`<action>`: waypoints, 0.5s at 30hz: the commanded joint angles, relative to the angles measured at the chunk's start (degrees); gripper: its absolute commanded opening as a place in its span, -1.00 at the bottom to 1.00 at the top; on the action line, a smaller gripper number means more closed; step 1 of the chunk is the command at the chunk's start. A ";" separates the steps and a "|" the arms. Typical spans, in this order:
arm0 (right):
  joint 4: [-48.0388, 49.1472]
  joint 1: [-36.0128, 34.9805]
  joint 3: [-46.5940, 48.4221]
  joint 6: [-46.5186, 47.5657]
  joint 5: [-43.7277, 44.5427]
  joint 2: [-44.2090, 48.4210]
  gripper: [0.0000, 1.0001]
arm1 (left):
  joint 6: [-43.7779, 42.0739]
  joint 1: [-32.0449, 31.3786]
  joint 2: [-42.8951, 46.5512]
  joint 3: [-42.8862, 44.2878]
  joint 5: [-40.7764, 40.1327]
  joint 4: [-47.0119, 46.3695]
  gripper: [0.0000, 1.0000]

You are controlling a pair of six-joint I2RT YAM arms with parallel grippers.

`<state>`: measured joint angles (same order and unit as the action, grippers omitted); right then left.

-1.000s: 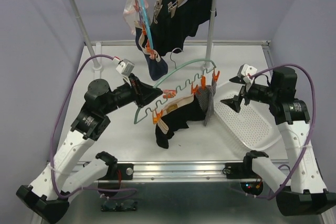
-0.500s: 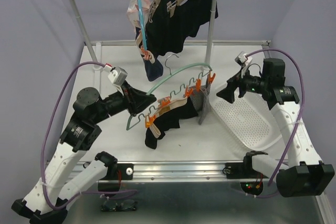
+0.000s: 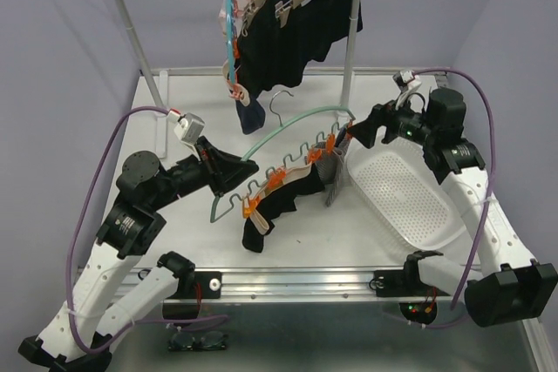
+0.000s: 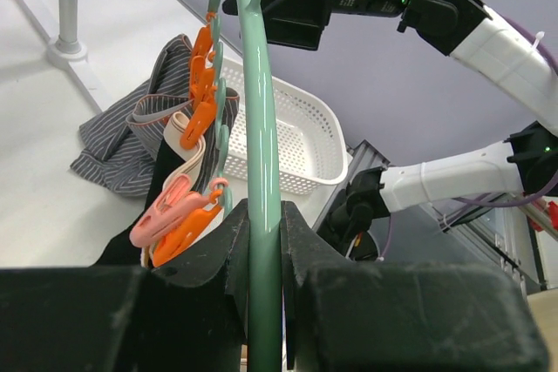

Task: Remove the underwear clipped to the hanger
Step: Remove the underwear from the hanger.

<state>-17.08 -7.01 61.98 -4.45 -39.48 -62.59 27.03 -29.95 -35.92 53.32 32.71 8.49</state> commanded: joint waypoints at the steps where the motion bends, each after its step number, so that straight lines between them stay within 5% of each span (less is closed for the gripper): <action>1: 6.53 -1.78 -1.77 -2.85 8.53 0.62 0.95 | 2.33 -0.28 1.56 0.56 0.17 -9.72 -1.00; 15: 10.13 -4.15 -5.29 -1.79 13.82 0.45 0.77 | 4.97 -0.28 1.21 0.47 -0.01 -11.39 -1.00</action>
<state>-11.73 -9.82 57.82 -6.35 -27.75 -62.35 30.85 -29.95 -35.77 52.99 32.40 6.83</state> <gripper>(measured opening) 0.890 0.240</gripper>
